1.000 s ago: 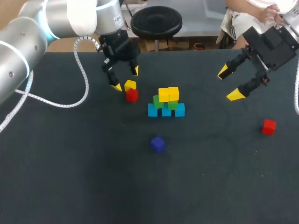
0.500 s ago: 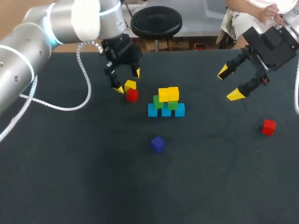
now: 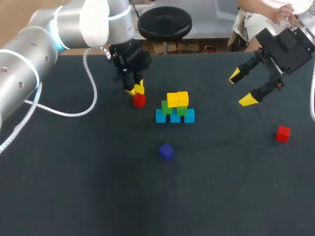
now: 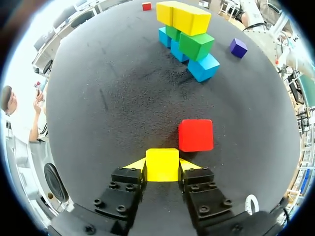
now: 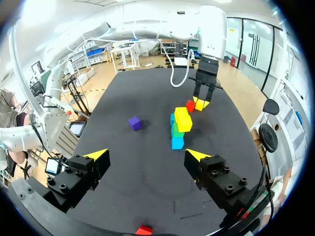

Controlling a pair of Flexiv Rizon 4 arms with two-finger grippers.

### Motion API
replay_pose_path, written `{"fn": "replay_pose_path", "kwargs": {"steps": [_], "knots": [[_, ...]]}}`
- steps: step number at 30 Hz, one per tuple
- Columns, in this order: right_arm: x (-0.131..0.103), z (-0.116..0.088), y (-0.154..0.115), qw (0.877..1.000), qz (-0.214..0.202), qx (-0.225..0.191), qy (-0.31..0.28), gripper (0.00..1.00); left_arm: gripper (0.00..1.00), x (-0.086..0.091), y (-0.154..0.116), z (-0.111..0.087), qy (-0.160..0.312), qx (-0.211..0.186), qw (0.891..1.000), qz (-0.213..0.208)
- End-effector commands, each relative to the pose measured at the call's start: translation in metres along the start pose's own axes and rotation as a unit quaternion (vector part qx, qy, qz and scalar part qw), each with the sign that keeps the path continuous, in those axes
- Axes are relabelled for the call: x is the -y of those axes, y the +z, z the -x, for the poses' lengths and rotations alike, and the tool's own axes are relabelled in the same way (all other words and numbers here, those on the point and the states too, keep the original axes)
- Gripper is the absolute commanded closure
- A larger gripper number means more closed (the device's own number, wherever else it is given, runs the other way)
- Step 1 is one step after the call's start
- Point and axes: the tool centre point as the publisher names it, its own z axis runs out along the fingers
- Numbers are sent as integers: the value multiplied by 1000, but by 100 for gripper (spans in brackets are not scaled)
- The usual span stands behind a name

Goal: Place the blue cubes, place green cubes on the blue cubes, place the yellow cubes on the green cubes, then place the red cubes on the yellow cubes, and place purple cube on the red cubes.

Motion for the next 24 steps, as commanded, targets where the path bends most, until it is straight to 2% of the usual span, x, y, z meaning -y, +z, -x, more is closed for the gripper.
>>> {"fn": "replay_pose_path", "kwargs": {"steps": [1, 6, 11, 16, 20, 24], "knots": [[0, 0, 0, 1000, 0, 1, -1, 0, 100, -3, -6, -4, -3, -1, 943, -334], [0, 0, 0, 1000, 0, 1, -1, 0, 100, 10, -22, -2, -10, -13, 951, -310], [0, 0, 0, 1000, 0, 1, -1, 0, 100, 34, -37, -7, -51, -23, 954, -293], [0, 0, 0, 1000, 0, 1, -1, 0, 100, 61, -47, -7, -114, 8, 963, -244], [0, 0, 0, 1000, 0, 1, -1, 0, 100, 82, -48, -1, -167, 14, 960, -226], [0, 0, 0, 1000, 0, 1, -1, 0, 100, 99, -44, 10, -213, 42, 957, -195]]}}
